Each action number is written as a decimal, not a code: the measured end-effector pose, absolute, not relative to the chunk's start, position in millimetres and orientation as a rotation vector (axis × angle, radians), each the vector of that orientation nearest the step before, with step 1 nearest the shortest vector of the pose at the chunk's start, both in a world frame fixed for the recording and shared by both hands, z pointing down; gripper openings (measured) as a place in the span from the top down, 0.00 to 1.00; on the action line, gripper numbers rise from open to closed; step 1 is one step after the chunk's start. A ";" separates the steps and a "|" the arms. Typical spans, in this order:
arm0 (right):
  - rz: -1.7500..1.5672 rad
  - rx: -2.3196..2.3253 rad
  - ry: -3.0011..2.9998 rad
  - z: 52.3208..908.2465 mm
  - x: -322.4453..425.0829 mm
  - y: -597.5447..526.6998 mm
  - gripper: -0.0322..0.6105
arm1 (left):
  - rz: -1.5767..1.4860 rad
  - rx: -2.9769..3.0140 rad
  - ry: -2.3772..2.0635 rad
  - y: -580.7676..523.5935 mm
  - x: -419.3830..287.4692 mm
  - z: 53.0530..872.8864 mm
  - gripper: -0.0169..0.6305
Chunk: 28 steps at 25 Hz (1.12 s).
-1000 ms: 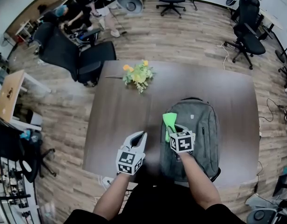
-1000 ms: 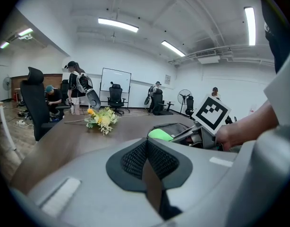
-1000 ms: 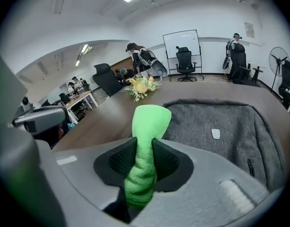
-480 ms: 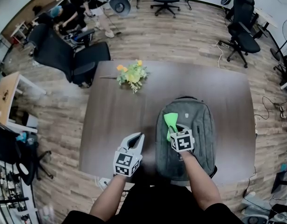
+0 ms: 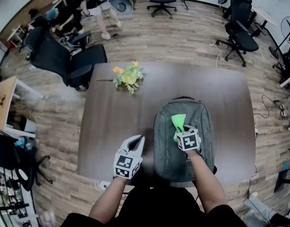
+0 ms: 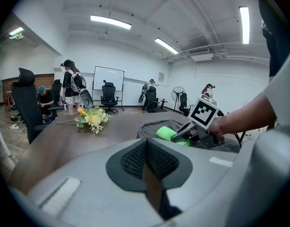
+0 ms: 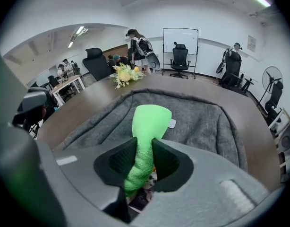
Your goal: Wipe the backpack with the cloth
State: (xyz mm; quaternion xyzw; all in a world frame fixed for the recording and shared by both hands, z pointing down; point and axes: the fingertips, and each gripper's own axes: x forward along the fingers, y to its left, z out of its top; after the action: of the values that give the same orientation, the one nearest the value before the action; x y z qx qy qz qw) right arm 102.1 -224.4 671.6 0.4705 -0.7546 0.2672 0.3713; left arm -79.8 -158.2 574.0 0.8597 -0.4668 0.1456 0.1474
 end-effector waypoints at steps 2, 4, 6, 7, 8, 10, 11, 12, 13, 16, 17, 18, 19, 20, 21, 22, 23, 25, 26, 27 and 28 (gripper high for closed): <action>0.682 1.217 -1.918 669.6 108.7 -226.5 0.80 | 0.421 2.480 -1.341 -159.8 -76.9 573.4 0.94; 0.675 1.224 -1.902 668.7 115.9 -226.6 0.80 | 0.420 2.484 -1.332 -159.1 -74.3 575.8 0.94; 0.655 1.229 -1.886 667.5 124.6 -226.4 0.80 | 0.418 2.488 -1.321 -158.5 -71.0 576.9 0.94; 0.635 1.229 -1.876 666.8 129.1 -226.5 0.80 | 0.418 2.490 -1.318 -158.7 -69.6 576.4 0.94; 0.613 1.228 -1.866 666.2 133.6 -226.7 0.80 | 0.419 2.492 -1.317 -159.1 -68.6 575.1 0.94; 0.586 1.234 -1.851 665.1 142.6 -227.5 0.80 | 0.420 2.496 -1.315 -159.6 -66.8 573.0 0.94; 0.587 1.241 -1.846 664.7 147.1 -227.6 0.80 | 0.421 2.498 -1.313 -159.4 -65.8 572.9 0.94; 0.591 1.248 -1.842 664.2 151.6 -227.4 0.80 | 0.424 2.499 -1.312 -159.3 -65.0 573.0 0.94; 0.592 1.255 -1.838 663.4 155.6 -227.3 0.80 | 0.429 2.499 -1.311 -159.1 -64.5 573.5 0.94; 0.575 1.268 -1.824 661.1 165.1 -228.3 0.80 | 0.438 2.505 -1.296 -157.6 -62.4 577.4 0.94; 0.573 1.273 -1.821 660.5 168.0 -229.0 0.80 | 0.440 2.507 -1.290 -157.1 -61.6 578.3 0.94; 0.573 1.279 -1.815 659.9 171.2 -229.5 0.80 | 0.440 2.509 -1.286 -156.9 -60.7 578.6 0.94; 0.575 1.285 -1.807 659.6 174.9 -229.7 0.80 | 0.439 2.512 -1.282 -157.0 -59.6 578.5 0.94; 0.578 1.291 -1.800 659.9 178.8 -229.5 0.80 | 0.436 2.515 -1.278 -157.0 -58.5 578.3 0.94; 0.579 1.296 -1.796 660.4 182.3 -229.5 0.80 | 0.435 2.517 -1.273 -156.8 -57.1 578.2 0.94; 0.579 1.300 -1.794 661.0 185.8 -229.5 0.80 | 0.434 2.520 -1.266 -156.2 -55.5 578.2 0.94; 0.578 1.301 -1.790 661.7 189.3 -229.1 0.80 | 0.434 2.523 -1.260 -155.7 -53.9 578.1 0.94; 0.592 1.293 -1.768 664.1 196.2 -225.5 0.80 | 0.431 2.531 -1.250 -155.6 -51.1 576.6 0.94; 0.607 1.287 -1.750 665.4 200.0 -222.3 0.80 | 0.432 2.535 -1.247 -155.6 -50.1 575.9 0.94; 0.619 1.284 -1.732 666.4 204.8 -219.4 0.80 | 0.434 2.538 -1.245 -155.5 -49.3 575.5 0.94; 0.625 1.288 -1.716 666.7 210.6 -217.4 0.80 | 0.436 2.539 -1.243 -155.2 -48.4 575.5 0.94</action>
State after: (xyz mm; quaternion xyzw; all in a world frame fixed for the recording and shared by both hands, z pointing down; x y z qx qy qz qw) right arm 210.6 -217.4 666.7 0.5181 -0.6901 0.2515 0.4381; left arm -48.4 -155.2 575.5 0.8789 -0.4302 0.1510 0.1404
